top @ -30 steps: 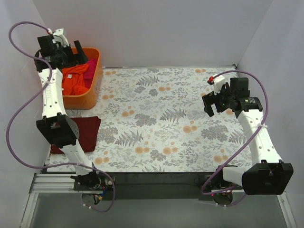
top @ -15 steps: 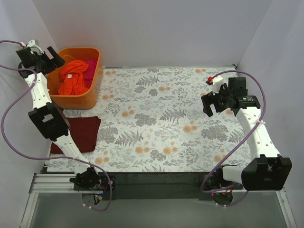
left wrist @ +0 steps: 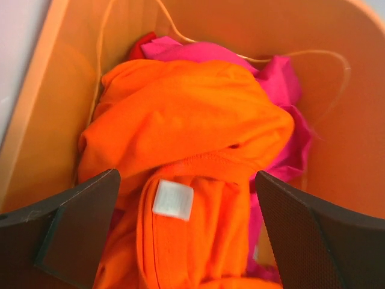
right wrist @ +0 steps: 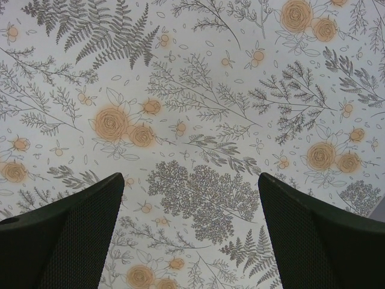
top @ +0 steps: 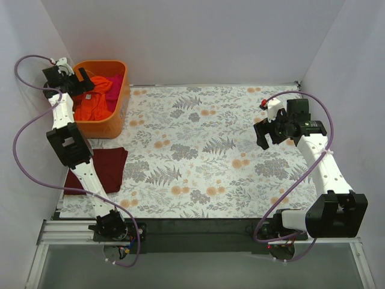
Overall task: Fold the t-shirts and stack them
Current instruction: Grab the tshirt from the pile
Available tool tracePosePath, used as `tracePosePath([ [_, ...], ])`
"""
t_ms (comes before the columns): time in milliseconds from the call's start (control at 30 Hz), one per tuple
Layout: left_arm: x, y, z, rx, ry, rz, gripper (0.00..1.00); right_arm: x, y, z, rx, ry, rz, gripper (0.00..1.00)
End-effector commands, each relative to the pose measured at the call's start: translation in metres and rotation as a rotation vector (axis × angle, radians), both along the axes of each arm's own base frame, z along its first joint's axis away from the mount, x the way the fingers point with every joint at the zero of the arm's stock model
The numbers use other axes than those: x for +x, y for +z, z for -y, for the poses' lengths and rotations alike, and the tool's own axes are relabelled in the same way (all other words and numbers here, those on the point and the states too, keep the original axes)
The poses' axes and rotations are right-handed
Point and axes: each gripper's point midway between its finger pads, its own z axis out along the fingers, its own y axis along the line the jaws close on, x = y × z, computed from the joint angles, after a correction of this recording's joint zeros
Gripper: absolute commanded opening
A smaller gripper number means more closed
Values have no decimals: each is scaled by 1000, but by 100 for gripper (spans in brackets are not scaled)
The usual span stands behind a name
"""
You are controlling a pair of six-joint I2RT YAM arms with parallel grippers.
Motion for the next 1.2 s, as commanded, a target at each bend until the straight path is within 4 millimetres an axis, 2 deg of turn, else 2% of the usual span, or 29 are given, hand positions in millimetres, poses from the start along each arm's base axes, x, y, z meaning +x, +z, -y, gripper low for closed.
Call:
tracePosePath([
  [0,18,10,-1,155,26,44,95,4,-2,2,-11,-4,8,98],
  [200,32,-16,-17,170,94,27,96,2,-2,5,-21,-16,7,98],
  [333,34,-29,-7,139,54,16,96,0,-4,6,-31,-20,3,98],
  [467,30,-34,4,97,22,6,78,1,-4,7,-33,-16,4,98],
  [500,30,-26,7,89,13,19,62,1,-6,6,-32,-15,-3,98],
  [567,30,-13,16,57,-14,44,44,2,-6,5,-30,-9,-6,98],
  [600,31,1,19,35,-13,69,22,2,-6,4,-24,-4,-11,99],
  [667,31,39,25,26,-29,141,5,2,-4,3,-19,0,-11,99],
  [700,32,59,27,15,-27,179,0,4,0,1,-11,5,-2,99],
  [733,28,88,29,24,-26,228,0,3,1,1,-8,6,-1,98],
  [800,26,126,35,31,-37,303,0,5,7,-2,7,10,15,98],
  [833,18,163,39,40,-44,366,0,6,9,-3,14,12,20,98],
  [933,3,219,58,44,-93,469,0,6,20,-6,32,20,49,98],
  [967,-10,249,69,58,-116,521,0,5,23,-7,35,22,58,98],
  [1033,-21,270,91,58,-171,554,0,3,24,-8,39,20,64,98],
  [1067,-36,295,105,71,-195,597,0,2,28,-7,39,16,77,99],
  [1100,-41,304,125,68,-248,613,0,1,29,-6,39,12,81,98],
  [1167,-55,324,154,65,-306,646,0,-1,32,-6,44,3,91,98],
])
